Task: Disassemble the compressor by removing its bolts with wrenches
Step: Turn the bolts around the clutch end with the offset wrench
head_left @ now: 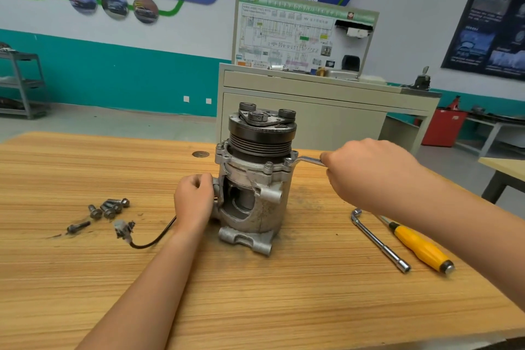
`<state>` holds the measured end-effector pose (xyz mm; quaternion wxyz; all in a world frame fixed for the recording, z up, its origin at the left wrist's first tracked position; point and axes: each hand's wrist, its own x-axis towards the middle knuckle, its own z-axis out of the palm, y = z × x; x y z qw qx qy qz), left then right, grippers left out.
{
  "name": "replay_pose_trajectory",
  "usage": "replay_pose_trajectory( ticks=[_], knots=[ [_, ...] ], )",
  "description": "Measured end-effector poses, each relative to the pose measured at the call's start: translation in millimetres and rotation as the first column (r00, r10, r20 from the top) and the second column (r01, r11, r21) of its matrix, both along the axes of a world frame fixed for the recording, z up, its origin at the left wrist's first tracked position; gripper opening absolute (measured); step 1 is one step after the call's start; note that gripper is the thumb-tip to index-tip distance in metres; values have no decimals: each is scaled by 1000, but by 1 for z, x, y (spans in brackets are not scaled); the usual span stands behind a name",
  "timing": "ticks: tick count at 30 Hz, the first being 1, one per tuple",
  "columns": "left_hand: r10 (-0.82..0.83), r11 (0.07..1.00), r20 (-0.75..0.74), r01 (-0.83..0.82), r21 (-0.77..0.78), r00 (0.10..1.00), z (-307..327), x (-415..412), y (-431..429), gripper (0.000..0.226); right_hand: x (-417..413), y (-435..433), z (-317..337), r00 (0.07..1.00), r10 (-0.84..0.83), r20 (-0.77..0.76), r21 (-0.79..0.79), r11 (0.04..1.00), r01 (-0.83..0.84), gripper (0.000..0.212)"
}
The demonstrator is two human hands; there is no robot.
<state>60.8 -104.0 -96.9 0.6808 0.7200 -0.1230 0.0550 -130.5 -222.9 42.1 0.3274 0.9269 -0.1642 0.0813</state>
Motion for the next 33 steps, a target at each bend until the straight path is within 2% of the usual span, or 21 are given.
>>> replay_pose_trajectory(
  ticks=[5, 12, 18, 22, 26, 28, 31, 33],
  knots=[
    [13, 996, -88, -21, -84, 996, -5, -4, -10, 22, 7, -9, -2, 999, 39, -21, 160, 987, -35, 28],
    [61, 998, 35, -61, -4, 998, -5, -6, -13, 38, 12, -25, -13, 979, 167, 116, 56, 983, -175, 43],
    [39, 999, 11, -39, -29, 999, -6, -5, -12, 35, 19, -58, -12, 968, 252, 6, -7, 968, -252, 33],
    [30, 999, 8, -30, -19, 1000, -6, -4, -10, 34, 43, -69, -24, 975, 221, -8, 3, 975, -221, 20],
    [25, 1000, 20, -25, -13, 999, -6, -4, -9, 36, 64, -71, -31, 963, 253, 95, 25, 966, -256, 30],
    [29, 998, -2, -29, -59, 1000, -7, -3, -7, 40, 60, -74, -30, 943, 272, 189, 25, 959, -282, 28],
    [21, 991, -70, -30, -133, 997, -5, 1, -3, 42, 39, -70, -30, 869, 251, 427, 163, 924, -347, 25],
    [4, 989, -69, -14, -144, 998, -5, 2, -2, 40, 24, -62, -28, 849, 243, 469, 263, 879, -397, 30]
  ],
)
